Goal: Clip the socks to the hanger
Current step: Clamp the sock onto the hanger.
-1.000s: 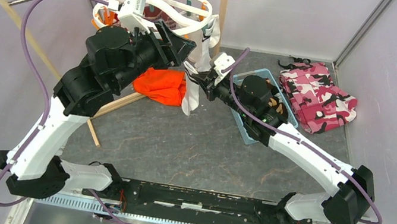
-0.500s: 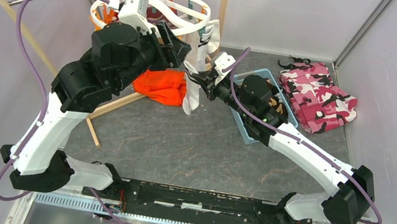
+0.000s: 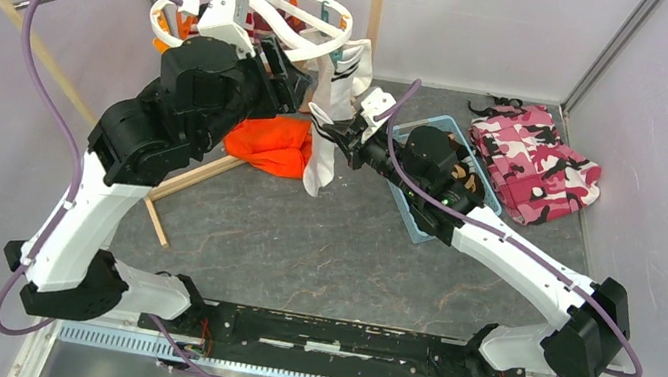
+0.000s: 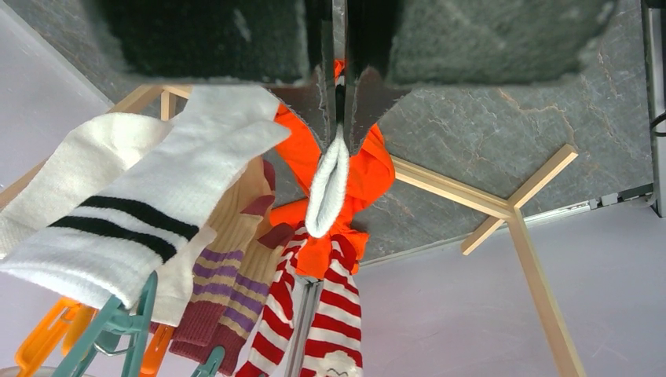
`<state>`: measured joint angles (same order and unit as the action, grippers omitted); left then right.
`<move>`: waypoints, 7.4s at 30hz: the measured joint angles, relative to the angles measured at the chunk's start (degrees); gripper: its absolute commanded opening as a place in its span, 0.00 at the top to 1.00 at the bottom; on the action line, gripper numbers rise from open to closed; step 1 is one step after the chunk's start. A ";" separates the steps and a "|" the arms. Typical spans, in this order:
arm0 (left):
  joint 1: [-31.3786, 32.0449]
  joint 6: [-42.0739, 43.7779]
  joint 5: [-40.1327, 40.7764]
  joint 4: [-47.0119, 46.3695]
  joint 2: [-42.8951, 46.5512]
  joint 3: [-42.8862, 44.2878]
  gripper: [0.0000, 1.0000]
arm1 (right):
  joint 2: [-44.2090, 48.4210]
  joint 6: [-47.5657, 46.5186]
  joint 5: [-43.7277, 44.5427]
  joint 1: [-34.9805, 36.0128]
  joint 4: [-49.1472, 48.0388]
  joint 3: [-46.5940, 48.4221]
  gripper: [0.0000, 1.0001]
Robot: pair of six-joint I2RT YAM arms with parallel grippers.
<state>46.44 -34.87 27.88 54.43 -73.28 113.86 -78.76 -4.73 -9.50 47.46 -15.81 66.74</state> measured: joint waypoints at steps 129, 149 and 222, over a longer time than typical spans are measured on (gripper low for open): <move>-9.25 18.23 2.10 -5.35 5.95 -10.56 0.44 | -3.74 -0.04 0.52 -0.39 0.04 4.42 1.00; -11.13 19.80 -2.91 -11.39 7.08 -14.21 0.42 | -3.85 -0.04 0.50 -0.39 0.04 4.42 1.00; -11.13 14.73 -3.41 -16.85 8.44 -17.25 0.93 | -6.34 -5.22 11.54 9.60 3.89 13.94 1.00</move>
<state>35.31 -20.14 24.47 37.58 -64.84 96.62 -85.10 -9.96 2.04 57.06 -11.92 80.68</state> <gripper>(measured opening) 0.314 0.019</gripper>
